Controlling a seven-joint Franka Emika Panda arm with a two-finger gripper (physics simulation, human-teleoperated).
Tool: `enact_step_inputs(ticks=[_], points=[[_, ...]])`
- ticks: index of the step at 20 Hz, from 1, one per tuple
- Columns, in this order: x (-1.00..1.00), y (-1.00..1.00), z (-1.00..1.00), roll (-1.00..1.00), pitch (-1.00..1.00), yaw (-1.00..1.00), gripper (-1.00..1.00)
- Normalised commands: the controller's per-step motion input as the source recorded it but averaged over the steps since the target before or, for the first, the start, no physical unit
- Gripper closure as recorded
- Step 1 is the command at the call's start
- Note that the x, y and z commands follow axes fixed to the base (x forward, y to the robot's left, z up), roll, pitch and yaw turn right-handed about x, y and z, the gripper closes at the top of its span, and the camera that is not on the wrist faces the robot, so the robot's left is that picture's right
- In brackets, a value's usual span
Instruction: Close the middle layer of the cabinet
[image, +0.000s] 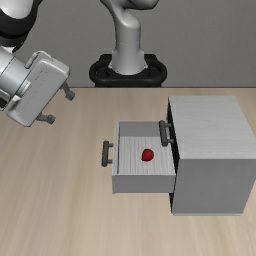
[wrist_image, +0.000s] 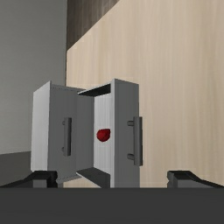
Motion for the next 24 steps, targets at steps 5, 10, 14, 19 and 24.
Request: enact_step_inputs(ticks=[5,10,14,19,24], points=[[0.00,0.00,0.00,0.49,0.00,0.00,-1.00],[0.00,0.00,0.00,0.45,0.00,0.00,-1.00],[0.00,0.00,0.00,0.34,0.06,0.00,-1.00],[0.00,0.00,0.00,0.00,0.40,0.00,-1.00],[0.00,0.00,0.00,0.00,0.49,0.00,-1.00]])
